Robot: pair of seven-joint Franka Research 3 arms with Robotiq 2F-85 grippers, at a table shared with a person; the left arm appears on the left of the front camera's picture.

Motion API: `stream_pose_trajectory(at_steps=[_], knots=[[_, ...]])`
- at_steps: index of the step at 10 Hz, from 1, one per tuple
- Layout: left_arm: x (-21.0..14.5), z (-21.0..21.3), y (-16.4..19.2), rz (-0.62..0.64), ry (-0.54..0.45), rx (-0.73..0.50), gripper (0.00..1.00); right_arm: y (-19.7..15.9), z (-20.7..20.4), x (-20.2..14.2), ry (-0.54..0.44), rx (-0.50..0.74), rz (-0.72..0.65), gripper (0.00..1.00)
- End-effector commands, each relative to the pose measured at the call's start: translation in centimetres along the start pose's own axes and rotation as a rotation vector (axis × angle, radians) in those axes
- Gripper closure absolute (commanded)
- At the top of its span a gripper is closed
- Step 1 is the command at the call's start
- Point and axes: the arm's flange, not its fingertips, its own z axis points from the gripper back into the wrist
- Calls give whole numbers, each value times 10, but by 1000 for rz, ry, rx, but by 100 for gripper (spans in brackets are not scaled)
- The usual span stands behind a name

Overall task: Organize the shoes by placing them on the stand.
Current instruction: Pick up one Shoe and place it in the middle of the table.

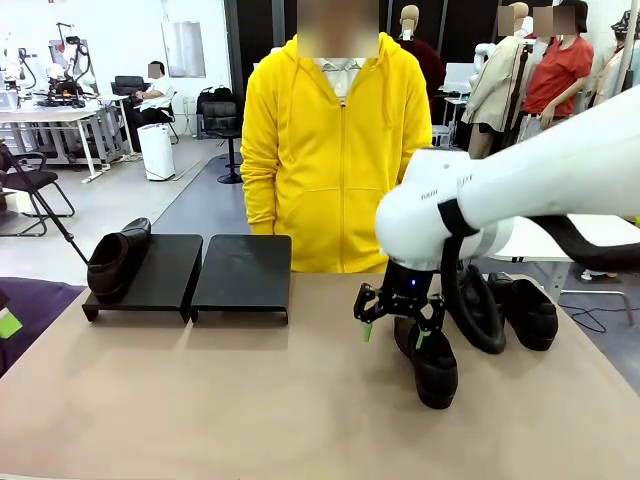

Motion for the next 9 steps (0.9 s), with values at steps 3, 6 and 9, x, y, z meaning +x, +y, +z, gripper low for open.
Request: stream_pose_trajectory(at_steps=[3, 6, 9], knots=[[-1, 1, -1, 12, -3, -9, 0, 3, -34, 4, -94, -78, -75, 0], [-1, 1, -1, 12, -3, -9, 0, -5, -16, 2, -77, 26, -8, 0], [-1, 1, -1, 12, -3, -9, 0, -14, -9, 7, -109, -2, -12, 0]])
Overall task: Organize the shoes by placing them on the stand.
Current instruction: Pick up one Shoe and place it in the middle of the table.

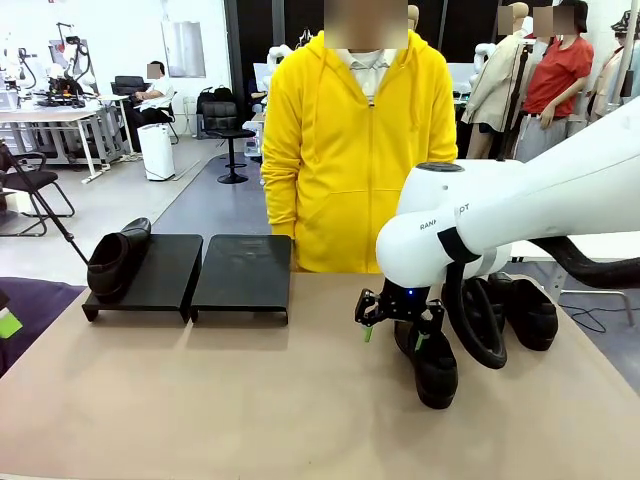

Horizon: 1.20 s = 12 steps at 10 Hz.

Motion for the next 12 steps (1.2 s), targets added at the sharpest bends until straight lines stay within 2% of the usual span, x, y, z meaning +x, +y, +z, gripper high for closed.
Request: stream_pose_trajectory(at_steps=[1, 4, 6, 9, 10, 11, 12], knots=[[-1, 1, -1, 11, -3, -9, 0, -15, 0, 2, -29, -14, 6, 0], [-1, 1, -1, 11, -3, -9, 0, -26, -2, 8, -64, -1, 22, 0], [-1, 1, -1, 11, -3, -9, 0, -26, -15, 12, -19, -32, 28, 0], [-1, 1, -1, 11, -3, -9, 0, -23, -16, 13, -5, -7, 52, 0], [-1, 1, -1, 11, -3, -9, 0, -24, -17, 13, -4, -27, 51, 60], [-1, 1, -1, 11, -3, -9, 0, -23, -17, 14, -2, -25, 52, 100], [-1, 1, -1, 11, -3, -9, 0, -23, -17, 14, -3, -22, 54, 100]])
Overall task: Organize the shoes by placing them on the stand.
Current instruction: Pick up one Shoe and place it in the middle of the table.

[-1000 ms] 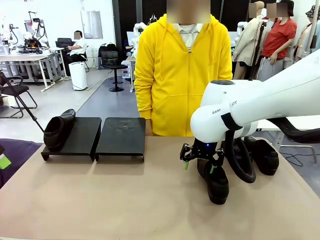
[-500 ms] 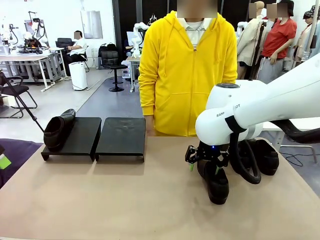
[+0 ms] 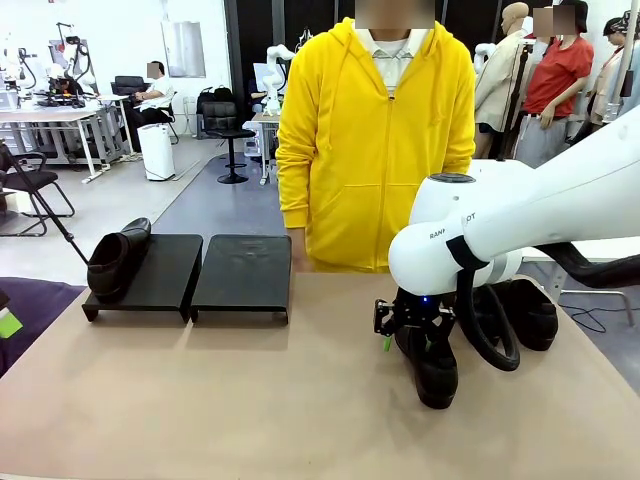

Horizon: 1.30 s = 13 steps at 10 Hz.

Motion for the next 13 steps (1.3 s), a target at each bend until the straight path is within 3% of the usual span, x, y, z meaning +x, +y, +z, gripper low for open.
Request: stream_pose_trajectory(at_steps=[1, 8, 11, 13], knots=[[-1, 1, -1, 10, -3, -9, 0, 1, 3, 4, -8, 3, 21, 100], [-1, 1, -1, 10, -3, -9, 0, -17, 26, 2, -47, -2, -20, 100], [-1, 1, -1, 10, -3, -9, 0, -40, 114, -24, -77, 40, 2, 100], [-1, 1, -1, 10, -3, -9, 0, -57, 172, -66, -56, 100, 39, 100]])
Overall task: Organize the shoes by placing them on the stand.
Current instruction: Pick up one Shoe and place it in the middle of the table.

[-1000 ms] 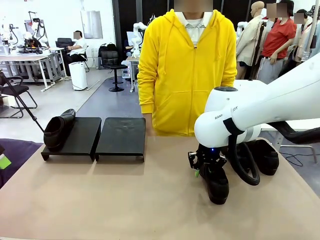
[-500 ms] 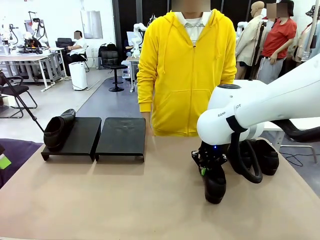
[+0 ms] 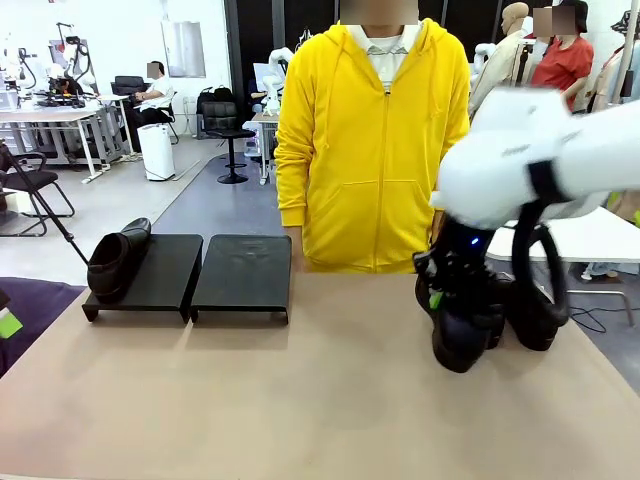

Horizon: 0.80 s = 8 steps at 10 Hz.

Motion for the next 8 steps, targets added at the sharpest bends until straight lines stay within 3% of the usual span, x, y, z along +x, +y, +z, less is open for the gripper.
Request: stream_pose_trajectory(at_steps=[1, 2, 3, 5, 6, 7, 8], knots=[[-1, 1, -1, 10, -3, -9, 0, -25, 33, -36, 46, 86, 56, 100], [-1, 1, -1, 10, -3, -9, 0, -37, 27, -37, 87, 133, 92, 100], [-1, 1, -1, 10, -3, -9, 0, -8, 29, -22, 15, 33, 21, 100], [-1, 1, -1, 10, -3, -9, 0, -8, 29, -22, 15, 33, 21, 100], [-1, 1, -1, 10, -3, -9, 0, -19, 36, -38, 46, 60, 47, 100], [-1, 1, -1, 10, -3, -9, 0, 21, 35, -33, 76, -23, 65, 100], [-1, 1, -1, 10, -3, -9, 0, 84, 44, -24, 22, -61, 181, 100]])
